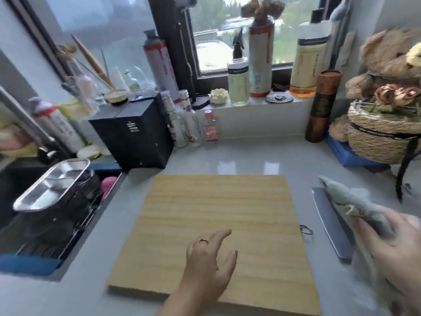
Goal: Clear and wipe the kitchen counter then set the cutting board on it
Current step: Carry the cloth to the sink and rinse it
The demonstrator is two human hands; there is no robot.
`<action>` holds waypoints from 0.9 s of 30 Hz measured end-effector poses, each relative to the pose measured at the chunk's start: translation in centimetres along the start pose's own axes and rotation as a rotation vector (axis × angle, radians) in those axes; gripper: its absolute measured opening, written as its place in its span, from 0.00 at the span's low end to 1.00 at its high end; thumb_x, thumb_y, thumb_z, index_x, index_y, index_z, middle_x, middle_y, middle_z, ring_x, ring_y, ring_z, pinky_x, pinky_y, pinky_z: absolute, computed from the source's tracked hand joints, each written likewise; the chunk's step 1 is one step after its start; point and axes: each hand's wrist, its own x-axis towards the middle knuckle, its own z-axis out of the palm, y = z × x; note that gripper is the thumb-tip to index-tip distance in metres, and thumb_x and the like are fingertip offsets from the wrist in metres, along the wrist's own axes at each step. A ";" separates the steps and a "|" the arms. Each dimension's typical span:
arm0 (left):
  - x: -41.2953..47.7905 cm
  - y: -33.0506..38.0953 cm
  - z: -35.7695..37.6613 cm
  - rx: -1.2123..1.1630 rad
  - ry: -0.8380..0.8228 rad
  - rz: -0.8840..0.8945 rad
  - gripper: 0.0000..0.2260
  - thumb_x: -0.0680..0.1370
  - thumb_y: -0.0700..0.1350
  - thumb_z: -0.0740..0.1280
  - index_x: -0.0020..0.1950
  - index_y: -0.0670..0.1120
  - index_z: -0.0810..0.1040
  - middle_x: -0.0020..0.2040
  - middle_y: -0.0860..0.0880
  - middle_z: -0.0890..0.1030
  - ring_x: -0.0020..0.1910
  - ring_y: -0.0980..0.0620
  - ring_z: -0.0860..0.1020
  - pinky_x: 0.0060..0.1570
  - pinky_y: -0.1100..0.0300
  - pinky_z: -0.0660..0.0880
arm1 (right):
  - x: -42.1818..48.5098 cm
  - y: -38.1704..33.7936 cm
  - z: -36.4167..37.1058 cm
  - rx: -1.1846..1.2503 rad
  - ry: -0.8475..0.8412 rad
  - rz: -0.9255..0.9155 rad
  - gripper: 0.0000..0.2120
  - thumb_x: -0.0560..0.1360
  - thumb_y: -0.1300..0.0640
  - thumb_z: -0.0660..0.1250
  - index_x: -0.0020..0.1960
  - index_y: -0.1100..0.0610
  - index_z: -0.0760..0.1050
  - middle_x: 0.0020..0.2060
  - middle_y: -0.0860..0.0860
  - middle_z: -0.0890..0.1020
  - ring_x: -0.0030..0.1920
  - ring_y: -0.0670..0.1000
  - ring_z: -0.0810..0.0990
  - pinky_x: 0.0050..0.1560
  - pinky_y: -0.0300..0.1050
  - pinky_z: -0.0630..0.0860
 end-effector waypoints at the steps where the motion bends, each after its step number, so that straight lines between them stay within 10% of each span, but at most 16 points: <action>1: -0.8 -0.8 -1.6 -0.087 0.033 -0.058 0.19 0.72 0.54 0.61 0.63 0.54 0.71 0.58 0.54 0.77 0.58 0.56 0.74 0.60 0.60 0.66 | -0.9 -4.4 2.5 0.009 -0.095 -0.051 0.21 0.64 0.33 0.60 0.51 0.42 0.76 0.42 0.54 0.77 0.46 0.51 0.73 0.41 0.42 0.69; 6: -8.0 -7.0 -10.6 -0.807 0.135 -0.321 0.16 0.69 0.55 0.66 0.56 0.60 0.71 0.47 0.50 0.79 0.45 0.57 0.79 0.44 0.69 0.74 | -9.6 -20.2 15.0 0.212 -0.504 -0.399 0.16 0.68 0.56 0.73 0.55 0.52 0.78 0.47 0.55 0.73 0.42 0.46 0.68 0.47 0.44 0.65; 10: -16.6 -14.0 -17.0 -1.209 0.263 -0.342 0.29 0.64 0.61 0.72 0.62 0.58 0.70 0.55 0.48 0.82 0.51 0.48 0.80 0.50 0.54 0.75 | -21.8 -29.4 22.0 0.240 -0.712 -0.631 0.18 0.67 0.56 0.73 0.57 0.51 0.77 0.48 0.51 0.70 0.46 0.53 0.74 0.47 0.45 0.72; 14: -24.3 -20.6 -22.3 -1.455 0.628 -0.426 0.26 0.65 0.44 0.75 0.62 0.48 0.72 0.57 0.42 0.81 0.56 0.43 0.79 0.53 0.50 0.77 | -32.3 -34.8 26.4 0.348 -0.938 -0.810 0.23 0.63 0.45 0.70 0.57 0.36 0.70 0.52 0.39 0.67 0.51 0.42 0.73 0.48 0.34 0.69; 20: -28.7 -29.2 -27.4 -1.395 0.862 -0.570 0.21 0.66 0.33 0.71 0.56 0.48 0.74 0.49 0.42 0.85 0.49 0.42 0.82 0.46 0.51 0.79 | -37.6 -41.1 32.5 0.480 -1.165 -0.427 0.28 0.68 0.49 0.72 0.63 0.38 0.63 0.53 0.40 0.71 0.51 0.40 0.74 0.51 0.35 0.72; 24: -27.6 -34.2 -30.3 -1.333 0.772 -0.556 0.31 0.59 0.37 0.75 0.61 0.48 0.72 0.52 0.45 0.84 0.53 0.45 0.81 0.54 0.52 0.76 | -36.5 -45.7 37.7 0.472 -1.377 0.007 0.21 0.69 0.55 0.72 0.60 0.52 0.70 0.39 0.40 0.79 0.35 0.34 0.75 0.28 0.26 0.71; 27: -25.3 -38.1 -33.3 -1.278 0.751 -0.495 0.29 0.59 0.35 0.71 0.59 0.47 0.72 0.50 0.44 0.85 0.51 0.46 0.82 0.45 0.57 0.79 | -35.5 -48.5 42.4 0.447 -1.386 0.043 0.23 0.65 0.54 0.75 0.57 0.52 0.70 0.38 0.43 0.78 0.38 0.43 0.78 0.40 0.38 0.74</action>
